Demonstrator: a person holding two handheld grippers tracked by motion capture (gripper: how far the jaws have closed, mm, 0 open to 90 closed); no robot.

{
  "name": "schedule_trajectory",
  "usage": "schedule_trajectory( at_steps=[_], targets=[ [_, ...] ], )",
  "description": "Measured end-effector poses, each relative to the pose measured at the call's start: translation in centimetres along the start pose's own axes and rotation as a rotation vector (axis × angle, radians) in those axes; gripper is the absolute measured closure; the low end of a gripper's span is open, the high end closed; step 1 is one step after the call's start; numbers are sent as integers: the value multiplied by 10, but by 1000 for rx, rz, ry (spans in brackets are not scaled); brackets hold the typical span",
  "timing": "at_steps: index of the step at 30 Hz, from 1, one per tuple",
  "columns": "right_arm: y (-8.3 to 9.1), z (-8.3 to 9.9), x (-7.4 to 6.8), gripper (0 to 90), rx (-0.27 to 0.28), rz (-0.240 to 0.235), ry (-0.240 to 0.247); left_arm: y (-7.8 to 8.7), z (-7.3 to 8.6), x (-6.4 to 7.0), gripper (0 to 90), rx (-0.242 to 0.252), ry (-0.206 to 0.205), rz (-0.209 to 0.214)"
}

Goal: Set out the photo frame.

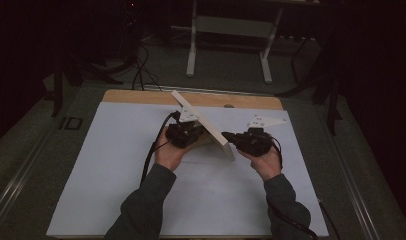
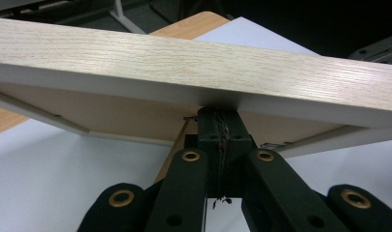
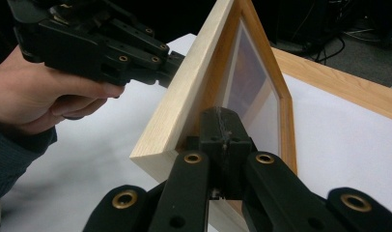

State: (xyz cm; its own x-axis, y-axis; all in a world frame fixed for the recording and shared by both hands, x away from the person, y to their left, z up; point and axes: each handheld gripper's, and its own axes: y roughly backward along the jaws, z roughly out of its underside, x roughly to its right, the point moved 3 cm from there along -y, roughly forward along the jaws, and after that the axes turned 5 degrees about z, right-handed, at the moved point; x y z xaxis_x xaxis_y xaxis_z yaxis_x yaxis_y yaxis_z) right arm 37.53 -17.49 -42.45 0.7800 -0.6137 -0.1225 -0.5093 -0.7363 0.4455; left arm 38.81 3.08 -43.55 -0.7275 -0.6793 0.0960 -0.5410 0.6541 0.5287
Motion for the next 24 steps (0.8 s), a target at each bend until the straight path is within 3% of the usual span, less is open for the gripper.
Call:
schedule_trajectory(
  at_steps=[24],
  targets=[
    [1, 2, -17, 900, 0, -44, 49, 0, 1, -5, 900, -11, -11, -10]
  ],
)
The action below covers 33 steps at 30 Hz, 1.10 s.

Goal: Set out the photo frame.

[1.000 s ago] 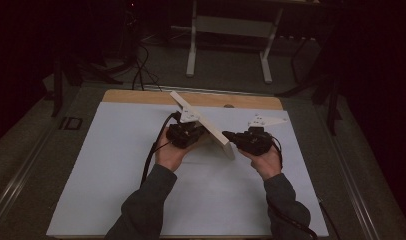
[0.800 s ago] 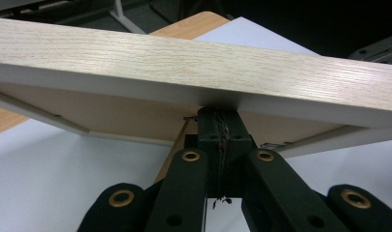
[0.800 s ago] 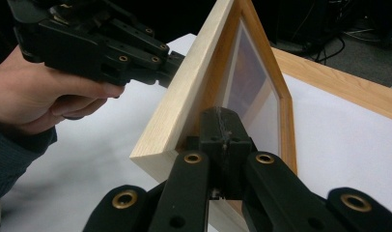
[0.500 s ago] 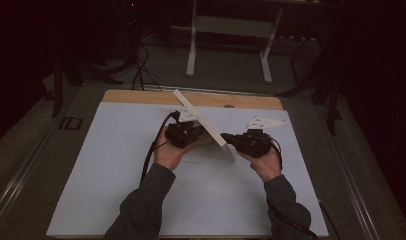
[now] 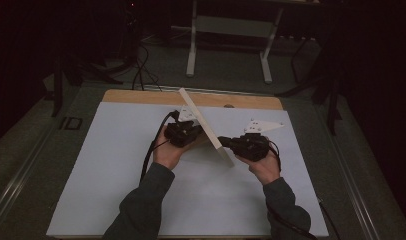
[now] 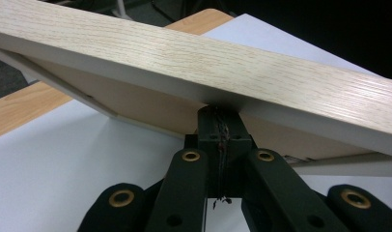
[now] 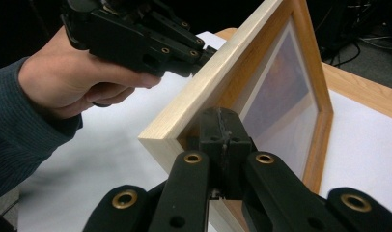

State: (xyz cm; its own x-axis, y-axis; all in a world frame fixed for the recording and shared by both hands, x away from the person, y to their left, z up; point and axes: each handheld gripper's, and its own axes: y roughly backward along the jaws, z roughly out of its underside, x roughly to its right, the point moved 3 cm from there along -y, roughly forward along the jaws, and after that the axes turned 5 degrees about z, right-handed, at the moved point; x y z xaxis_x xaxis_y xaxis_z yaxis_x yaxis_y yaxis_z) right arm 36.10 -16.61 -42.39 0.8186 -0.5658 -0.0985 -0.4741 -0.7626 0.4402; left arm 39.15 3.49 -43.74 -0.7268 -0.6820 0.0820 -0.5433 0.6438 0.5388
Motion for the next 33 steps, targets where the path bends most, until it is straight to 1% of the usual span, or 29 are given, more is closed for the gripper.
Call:
schedule_trajectory(
  at_steps=[11, 12, 14, 22, 29, 33],
  targets=[
    [-2, 4, -2, 900, -10, -8, 0, -1, 0, -1, 900, -3, 6, -1],
    [-2, 6, -2, 900, -17, -5, 2, -1, 0, 1, 900, -8, 5, -10],
    [-2, 6, -2, 900, -17, -5, 2, -1, 0, 3, 900, -10, 2, -10],
    [-3, 8, 1, 900, -20, 0, -6, 1, 3, 13, 900, 0, -12, 11],
    [-4, 9, 2, 900, -25, 1, -10, 3, 5, 17, 900, -1, -21, 26],
    [-6, 10, 3, 900, -31, 3, -10, 3, 5, 19, 900, 1, -22, 26]
  ],
)
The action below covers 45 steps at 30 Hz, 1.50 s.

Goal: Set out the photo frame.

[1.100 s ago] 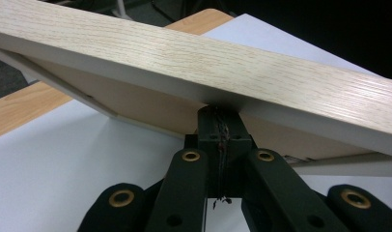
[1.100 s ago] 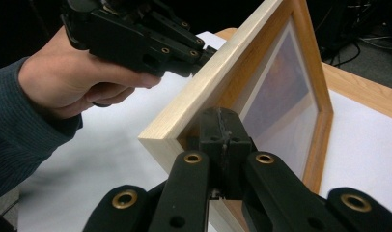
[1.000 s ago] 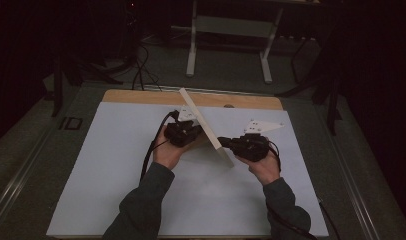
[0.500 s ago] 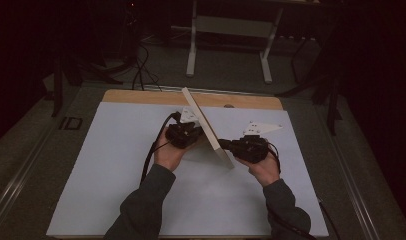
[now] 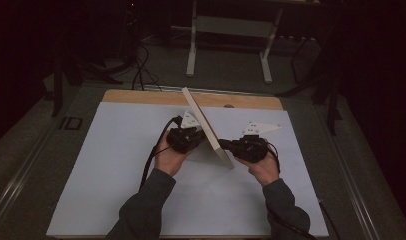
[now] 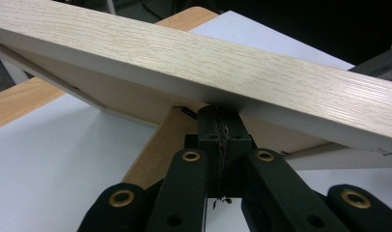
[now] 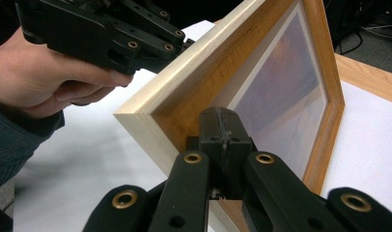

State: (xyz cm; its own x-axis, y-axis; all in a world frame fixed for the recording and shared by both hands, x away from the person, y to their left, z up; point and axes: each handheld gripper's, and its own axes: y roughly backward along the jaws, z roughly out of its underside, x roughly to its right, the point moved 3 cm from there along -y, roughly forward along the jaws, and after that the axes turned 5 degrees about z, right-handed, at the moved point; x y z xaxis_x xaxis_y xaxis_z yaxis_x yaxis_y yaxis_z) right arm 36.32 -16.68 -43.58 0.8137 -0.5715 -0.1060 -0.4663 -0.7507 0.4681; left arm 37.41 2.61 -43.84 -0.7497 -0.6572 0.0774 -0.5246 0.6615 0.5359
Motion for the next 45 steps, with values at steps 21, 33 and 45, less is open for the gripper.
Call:
schedule_trajectory(
  at_steps=[21, 33, 45],
  targets=[
    [-3, -6, -16, 900, 1, -31, 46, 2, 0, -7, 900, 8, 17, 11],
    [-8, -8, -26, 900, -3, -55, 70, 5, 3, -11, 900, 23, 31, 43],
    [-14, -12, -35, 900, 1, -76, 79, 9, 5, -18, 900, 15, 30, 78]
  ],
)
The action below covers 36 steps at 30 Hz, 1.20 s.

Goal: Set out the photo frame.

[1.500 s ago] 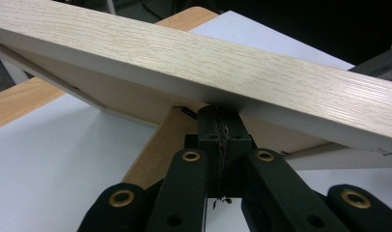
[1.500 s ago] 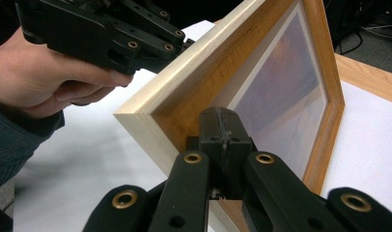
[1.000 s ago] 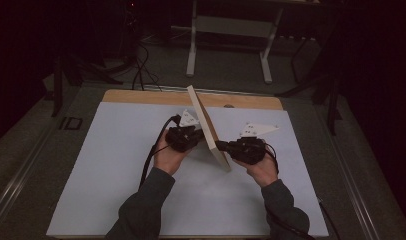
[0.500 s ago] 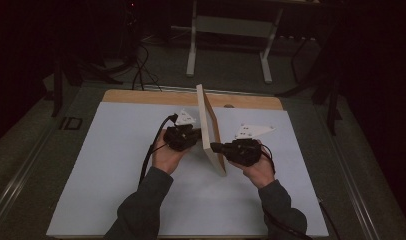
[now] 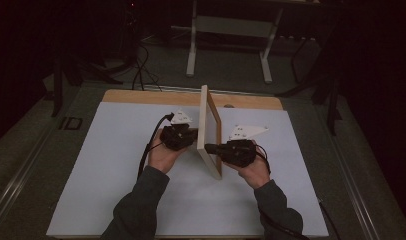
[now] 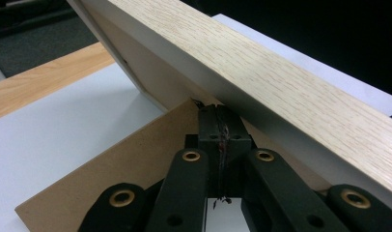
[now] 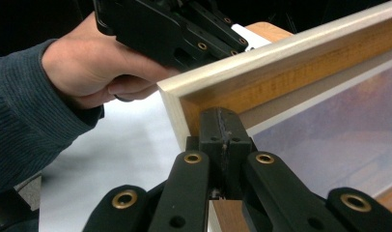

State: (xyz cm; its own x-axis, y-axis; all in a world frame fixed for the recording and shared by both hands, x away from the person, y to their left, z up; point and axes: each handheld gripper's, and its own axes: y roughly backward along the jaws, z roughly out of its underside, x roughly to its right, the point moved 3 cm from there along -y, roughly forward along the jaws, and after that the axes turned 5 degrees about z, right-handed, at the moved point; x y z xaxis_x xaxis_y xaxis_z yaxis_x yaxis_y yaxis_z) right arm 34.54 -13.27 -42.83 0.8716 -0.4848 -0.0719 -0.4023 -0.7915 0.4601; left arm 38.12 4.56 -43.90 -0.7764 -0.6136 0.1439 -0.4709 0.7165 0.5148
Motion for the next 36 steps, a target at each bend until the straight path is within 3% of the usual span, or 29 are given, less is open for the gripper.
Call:
schedule_trajectory(
  at_steps=[9, 15, 20, 28, 36],
  targets=[
    [-8, -4, -5, 899, 1, -16, 7, 4, 5, -9, 900, 20, 26, 59],
    [-11, -5, -9, 898, -7, -29, 18, 11, 9, -11, 899, 38, 37, 73],
    [-11, -6, -10, 898, -10, -30, 23, 21, 13, -8, 892, 52, 25, 96],
    [-13, -6, -12, 899, -10, -28, 25, 16, 17, -4, 900, 31, -8, 113],
    [-15, -6, -12, 899, -11, -21, 25, 15, 17, -6, 900, 34, 9, 127]
  ],
)
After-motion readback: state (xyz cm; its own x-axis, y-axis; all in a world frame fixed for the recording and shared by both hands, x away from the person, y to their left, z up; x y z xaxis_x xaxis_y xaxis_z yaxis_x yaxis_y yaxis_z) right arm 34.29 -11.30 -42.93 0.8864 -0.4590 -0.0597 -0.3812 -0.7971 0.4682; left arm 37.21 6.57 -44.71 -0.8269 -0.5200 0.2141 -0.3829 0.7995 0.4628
